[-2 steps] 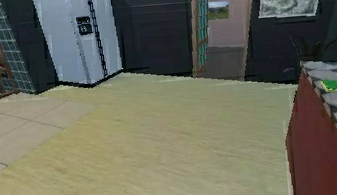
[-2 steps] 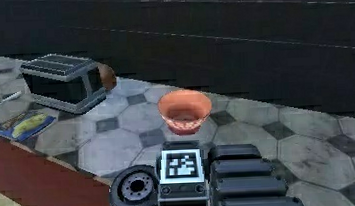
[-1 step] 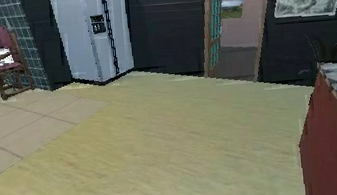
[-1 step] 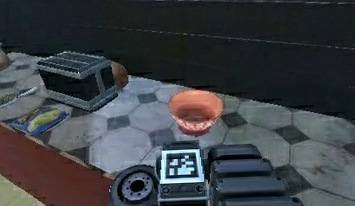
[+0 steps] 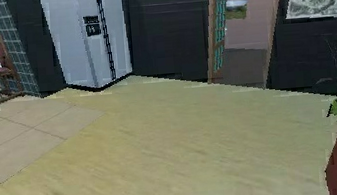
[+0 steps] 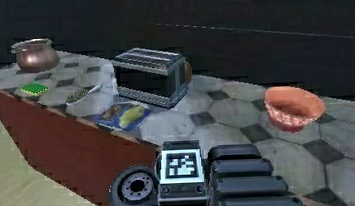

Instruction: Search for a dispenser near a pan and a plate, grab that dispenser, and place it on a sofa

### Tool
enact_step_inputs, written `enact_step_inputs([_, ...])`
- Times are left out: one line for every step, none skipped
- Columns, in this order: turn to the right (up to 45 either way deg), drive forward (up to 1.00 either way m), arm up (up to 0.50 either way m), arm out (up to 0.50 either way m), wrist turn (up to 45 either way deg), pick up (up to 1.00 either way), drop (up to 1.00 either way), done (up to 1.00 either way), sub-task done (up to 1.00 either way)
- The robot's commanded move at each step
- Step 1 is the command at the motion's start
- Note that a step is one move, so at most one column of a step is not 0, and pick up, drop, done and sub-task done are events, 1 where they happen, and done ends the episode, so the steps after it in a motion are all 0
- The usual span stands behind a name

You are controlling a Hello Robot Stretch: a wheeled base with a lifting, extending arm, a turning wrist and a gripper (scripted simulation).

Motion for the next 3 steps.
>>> enact_step_inputs([-45.0,0.00,0.00,0.00,0.0,0.00,0.00,0.00,0.00])
enact_step_inputs([-12.0,0.00,0.00,0.00,0.0,0.00,0.00,0.00,0.00])
enact_step_inputs([0.0,1.00,0.00,0.00,0.0,0.00,0.00,0.00,0.00])
